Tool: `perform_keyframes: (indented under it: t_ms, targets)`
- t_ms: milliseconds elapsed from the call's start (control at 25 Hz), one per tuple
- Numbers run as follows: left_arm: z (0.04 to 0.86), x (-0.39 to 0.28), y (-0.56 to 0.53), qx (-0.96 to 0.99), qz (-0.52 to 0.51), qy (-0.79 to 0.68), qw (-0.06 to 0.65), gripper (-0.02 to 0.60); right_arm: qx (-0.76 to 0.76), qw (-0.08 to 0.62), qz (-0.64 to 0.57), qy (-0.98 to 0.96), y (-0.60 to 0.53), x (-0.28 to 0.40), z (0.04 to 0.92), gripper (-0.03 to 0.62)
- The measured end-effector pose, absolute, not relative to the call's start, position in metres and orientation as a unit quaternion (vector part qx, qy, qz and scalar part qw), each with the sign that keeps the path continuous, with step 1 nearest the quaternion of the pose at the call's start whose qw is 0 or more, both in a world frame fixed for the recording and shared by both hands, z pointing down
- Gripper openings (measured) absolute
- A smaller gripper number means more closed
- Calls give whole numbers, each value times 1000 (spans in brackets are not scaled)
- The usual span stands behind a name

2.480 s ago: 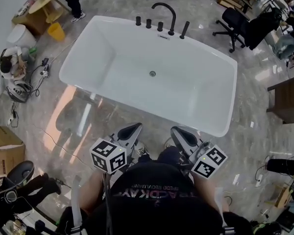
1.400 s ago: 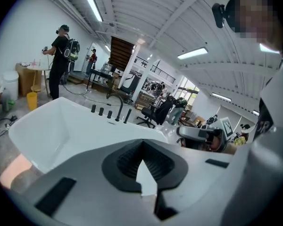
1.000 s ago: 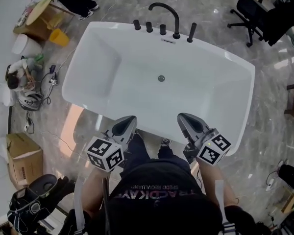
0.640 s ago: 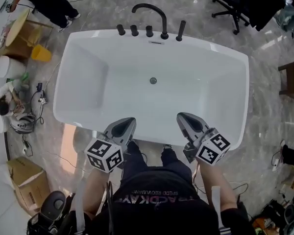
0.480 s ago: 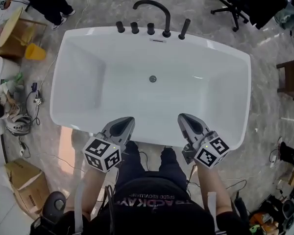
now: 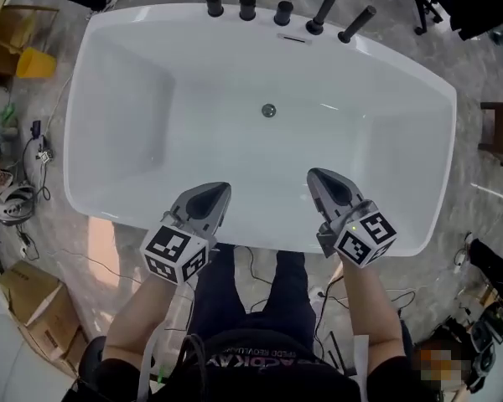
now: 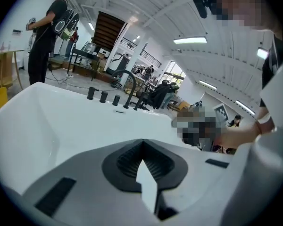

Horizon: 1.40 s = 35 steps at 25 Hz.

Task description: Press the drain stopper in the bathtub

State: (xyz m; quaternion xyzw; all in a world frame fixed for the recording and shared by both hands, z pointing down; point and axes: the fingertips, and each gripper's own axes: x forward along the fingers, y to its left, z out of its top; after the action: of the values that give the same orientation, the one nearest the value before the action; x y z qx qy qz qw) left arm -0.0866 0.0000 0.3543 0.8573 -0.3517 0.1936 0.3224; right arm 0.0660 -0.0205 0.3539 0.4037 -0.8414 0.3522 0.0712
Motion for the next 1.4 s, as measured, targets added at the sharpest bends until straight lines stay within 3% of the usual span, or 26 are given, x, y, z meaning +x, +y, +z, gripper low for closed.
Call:
perform_keyframes:
  t_ms: [560,1080,1400]
  targets:
    - [491,-73,-19,884,252,-307,244,5,372,216,331,-840,-106,54,569,12]
    - [561,-102,-20,881,257,-304,255,5,385,303,356,-796,-156,31,763,12]
    - [574,-97,-16,892,259,-268,256,5,388,335,362,-779,-174,20,832,12]
